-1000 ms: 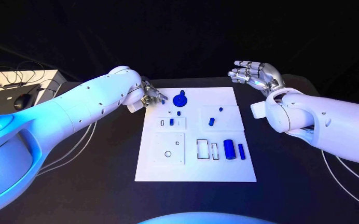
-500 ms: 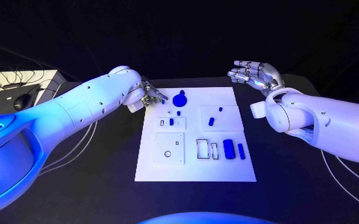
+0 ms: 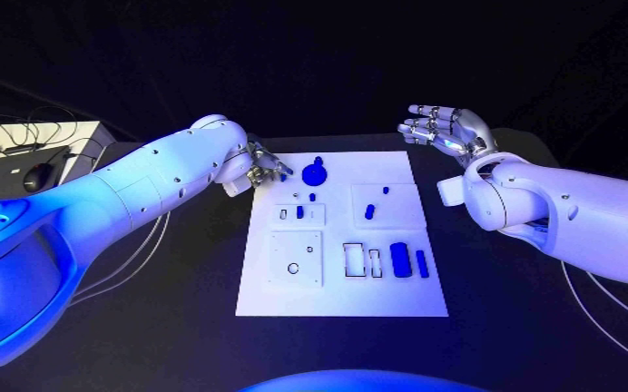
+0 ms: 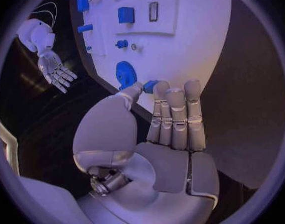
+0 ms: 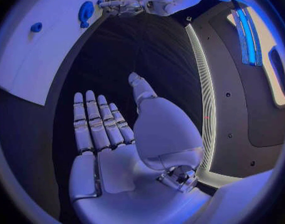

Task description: Assemble the parts on the task board

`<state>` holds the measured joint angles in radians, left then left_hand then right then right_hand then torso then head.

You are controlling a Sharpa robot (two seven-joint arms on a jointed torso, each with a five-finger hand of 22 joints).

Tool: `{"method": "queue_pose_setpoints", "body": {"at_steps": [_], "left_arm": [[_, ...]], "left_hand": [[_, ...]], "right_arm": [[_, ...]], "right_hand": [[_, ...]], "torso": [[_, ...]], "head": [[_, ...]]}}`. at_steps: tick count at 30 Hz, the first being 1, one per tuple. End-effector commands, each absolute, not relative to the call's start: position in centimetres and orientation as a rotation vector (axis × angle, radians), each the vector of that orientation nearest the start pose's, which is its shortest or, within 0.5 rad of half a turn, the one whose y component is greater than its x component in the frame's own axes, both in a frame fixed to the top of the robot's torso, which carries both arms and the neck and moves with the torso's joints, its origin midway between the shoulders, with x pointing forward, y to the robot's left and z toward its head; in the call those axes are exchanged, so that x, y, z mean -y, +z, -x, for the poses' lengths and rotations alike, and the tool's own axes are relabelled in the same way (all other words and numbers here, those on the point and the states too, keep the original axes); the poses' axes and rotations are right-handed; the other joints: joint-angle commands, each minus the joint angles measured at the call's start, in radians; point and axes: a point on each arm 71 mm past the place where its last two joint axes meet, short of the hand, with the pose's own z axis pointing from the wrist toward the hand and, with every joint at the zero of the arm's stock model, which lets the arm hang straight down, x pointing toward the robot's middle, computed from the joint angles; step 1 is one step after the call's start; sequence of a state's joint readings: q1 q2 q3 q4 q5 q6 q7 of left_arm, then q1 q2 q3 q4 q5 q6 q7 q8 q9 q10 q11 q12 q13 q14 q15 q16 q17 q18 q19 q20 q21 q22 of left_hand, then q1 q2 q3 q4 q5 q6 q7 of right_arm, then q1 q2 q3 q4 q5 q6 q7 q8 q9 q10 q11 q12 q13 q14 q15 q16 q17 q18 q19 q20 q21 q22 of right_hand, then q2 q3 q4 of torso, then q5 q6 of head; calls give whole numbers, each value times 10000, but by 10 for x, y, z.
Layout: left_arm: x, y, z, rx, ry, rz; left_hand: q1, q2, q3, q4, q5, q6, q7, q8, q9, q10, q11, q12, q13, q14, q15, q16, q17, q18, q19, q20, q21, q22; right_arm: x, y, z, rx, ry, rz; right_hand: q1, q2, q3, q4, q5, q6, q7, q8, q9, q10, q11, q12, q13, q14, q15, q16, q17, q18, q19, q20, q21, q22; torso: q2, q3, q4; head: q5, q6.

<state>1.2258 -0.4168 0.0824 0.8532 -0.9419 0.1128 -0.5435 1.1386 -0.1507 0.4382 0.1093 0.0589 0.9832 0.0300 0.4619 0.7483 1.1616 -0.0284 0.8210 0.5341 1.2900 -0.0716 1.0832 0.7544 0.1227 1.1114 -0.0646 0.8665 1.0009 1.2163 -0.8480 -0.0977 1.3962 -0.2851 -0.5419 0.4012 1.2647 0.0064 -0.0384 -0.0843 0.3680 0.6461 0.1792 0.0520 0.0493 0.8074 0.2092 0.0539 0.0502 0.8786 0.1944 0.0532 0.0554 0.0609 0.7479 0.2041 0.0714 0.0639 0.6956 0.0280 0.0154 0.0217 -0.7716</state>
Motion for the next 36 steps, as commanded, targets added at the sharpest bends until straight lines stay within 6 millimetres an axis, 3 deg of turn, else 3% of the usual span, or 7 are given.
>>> {"method": "queue_pose_setpoints", "body": {"at_steps": [1,9,24,31,36], "left_arm": [[-191,-217,-589,-22287,-4024,6071],[-193,-217,-588,-22296,-4148,6162],[-196,-217,-588,-22312,-4202,6252],[-196,-215,-586,-22152,-4448,6387],[-196,-212,-583,-21999,-4653,6582]], "left_hand": [[-91,68,490,-169,8,71,-37,-91,-22,19,-83,-66,12,0,-98,31,12,-98,23,-91,-9,17],[-304,214,1798,-746,12,-4,-40,-159,6,10,-82,-141,7,-27,-98,15,12,-116,8,-108,-30,58],[-491,396,2960,-1618,83,-175,20,-87,238,43,-77,-220,-1,-33,-96,25,15,-73,0,-98,-18,158],[-719,361,3547,-2021,159,-101,5,71,498,293,-131,-325,-49,143,-149,143,193,-187,149,-257,214,367],[-859,277,3767,-2157,270,58,-29,-36,649,470,-184,-433,-25,331,-197,216,519,-242,301,-331,389,512]], "right_arm": [[259,-188,-508,-13274,11555,-8333],[259,-187,-508,-13275,11550,-8309],[260,-187,-509,-13280,11535,-8279],[260,-187,-509,-13277,11513,-8275],[261,-188,-509,-13270,11495,-8275]], "right_hand": [[19,-11,-3,-35,47,-82,777,-55,-7,-27,21,-41,-3,-61,-16,6,-11,-29,-80,17,-40,-13],[19,-11,-3,-35,47,-82,777,-55,-7,-27,21,-41,-3,-61,-16,6,-11,-29,-80,17,-40,-13],[19,-11,-3,-35,47,-82,777,-55,-7,-27,21,-41,-3,-61,-16,6,-11,-29,-80,17,-40,-13],[24,-8,-3,-35,50,-87,777,-57,-9,-15,20,-40,-3,-52,-15,7,-10,-30,-77,17,-40,-13],[24,-8,-3,-35,50,-87,777,-57,-9,-15,20,-40,-3,-52,-15,7,-10,-30,-77,17,-40,-13]], "torso": [[-4,-3,-1],[-1,-5,3],[-7,-2,1],[-16,4,1],[-20,1,5]], "head": [[9,-3],[11,-9],[17,-31],[35,-32],[36,-15]]}}
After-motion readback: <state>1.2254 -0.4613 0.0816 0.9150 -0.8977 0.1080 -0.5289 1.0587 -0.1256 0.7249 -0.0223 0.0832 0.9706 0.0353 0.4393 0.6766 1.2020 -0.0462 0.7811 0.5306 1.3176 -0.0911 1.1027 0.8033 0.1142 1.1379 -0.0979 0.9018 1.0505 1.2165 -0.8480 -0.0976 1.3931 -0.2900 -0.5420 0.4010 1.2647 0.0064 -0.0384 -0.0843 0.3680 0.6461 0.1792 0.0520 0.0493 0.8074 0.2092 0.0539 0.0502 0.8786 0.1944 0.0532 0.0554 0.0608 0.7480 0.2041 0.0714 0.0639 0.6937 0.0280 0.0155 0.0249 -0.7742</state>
